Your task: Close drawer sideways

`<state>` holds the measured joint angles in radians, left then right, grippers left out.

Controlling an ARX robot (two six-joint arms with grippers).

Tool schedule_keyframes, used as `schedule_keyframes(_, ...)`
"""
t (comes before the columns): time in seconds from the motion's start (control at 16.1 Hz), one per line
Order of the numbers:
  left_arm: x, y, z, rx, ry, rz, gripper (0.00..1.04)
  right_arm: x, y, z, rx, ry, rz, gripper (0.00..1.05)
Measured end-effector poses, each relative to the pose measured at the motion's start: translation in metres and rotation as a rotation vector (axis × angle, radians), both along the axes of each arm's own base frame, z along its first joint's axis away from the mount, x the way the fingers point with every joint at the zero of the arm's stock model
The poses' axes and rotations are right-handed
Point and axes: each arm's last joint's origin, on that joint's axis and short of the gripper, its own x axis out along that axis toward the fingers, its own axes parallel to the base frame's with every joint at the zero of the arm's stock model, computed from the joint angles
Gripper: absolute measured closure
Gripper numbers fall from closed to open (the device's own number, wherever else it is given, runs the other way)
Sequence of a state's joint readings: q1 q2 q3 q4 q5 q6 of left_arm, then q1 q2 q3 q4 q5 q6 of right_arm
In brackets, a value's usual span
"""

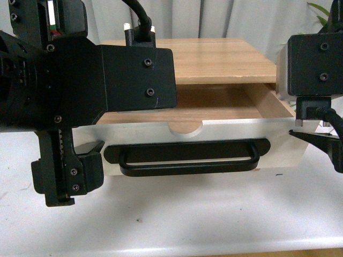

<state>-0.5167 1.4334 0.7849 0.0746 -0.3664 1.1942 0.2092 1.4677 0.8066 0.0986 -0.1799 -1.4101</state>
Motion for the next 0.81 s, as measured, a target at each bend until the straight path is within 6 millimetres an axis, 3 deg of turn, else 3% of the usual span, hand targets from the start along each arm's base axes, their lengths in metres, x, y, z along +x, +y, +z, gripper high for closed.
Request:
schedule_keyframes(0.37,0.019,-0.006,-0.005,0.009,-0.037,0.026,0.07,0.018,-0.001,0.007,0.008,-0.033,-0.025,0.06)
schedule_keyframes(0.81,0.043,-0.013,-0.01,-0.008,-0.097,0.07,0.07,0.05,-0.001,-0.002,0.004,-0.036,-0.062,0.06)
